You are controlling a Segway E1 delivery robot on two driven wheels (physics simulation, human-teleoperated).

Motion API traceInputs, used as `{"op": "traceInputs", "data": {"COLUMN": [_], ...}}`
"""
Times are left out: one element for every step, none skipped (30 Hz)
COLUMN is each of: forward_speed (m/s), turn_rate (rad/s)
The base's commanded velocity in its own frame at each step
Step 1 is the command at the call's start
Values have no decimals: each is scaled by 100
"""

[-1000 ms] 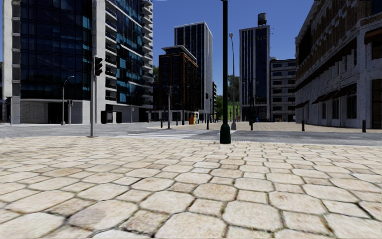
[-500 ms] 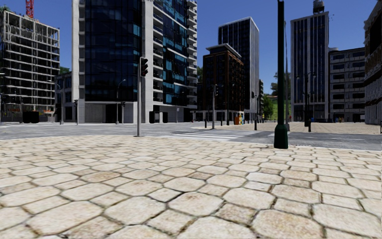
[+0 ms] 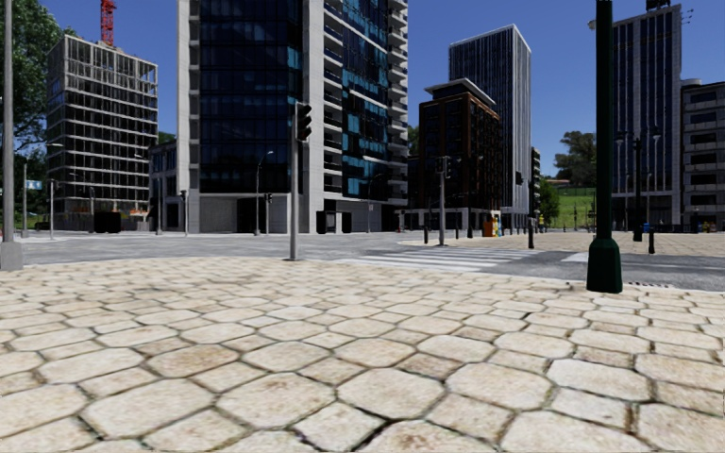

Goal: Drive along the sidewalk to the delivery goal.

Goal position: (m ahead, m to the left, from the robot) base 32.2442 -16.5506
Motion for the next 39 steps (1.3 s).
{"op": "traceInputs", "data": {"forward_speed": [131, 131, 131, 131, 131, 131, 131, 131, 130, 130, 130, 130, 130, 130, 130, 130, 130, 153, 155, 155, 155, 155, 155, 159, 200, 200, 200, 200, 200, 200, 200, 200, 200, 200, 200, 200, 200, 200, 200], "turn_rate": [0, 0, 0, 0, 0, 0, 0, 0, 0, 0, 0, 0, 0, 0, 0, 0, 0, 0, 0, 0, 0, 0, 0, 0, 0, 0, 0, 0, 0, 0, 0, 0, 0, 0, 0, 0, 0, 0, 0]}}
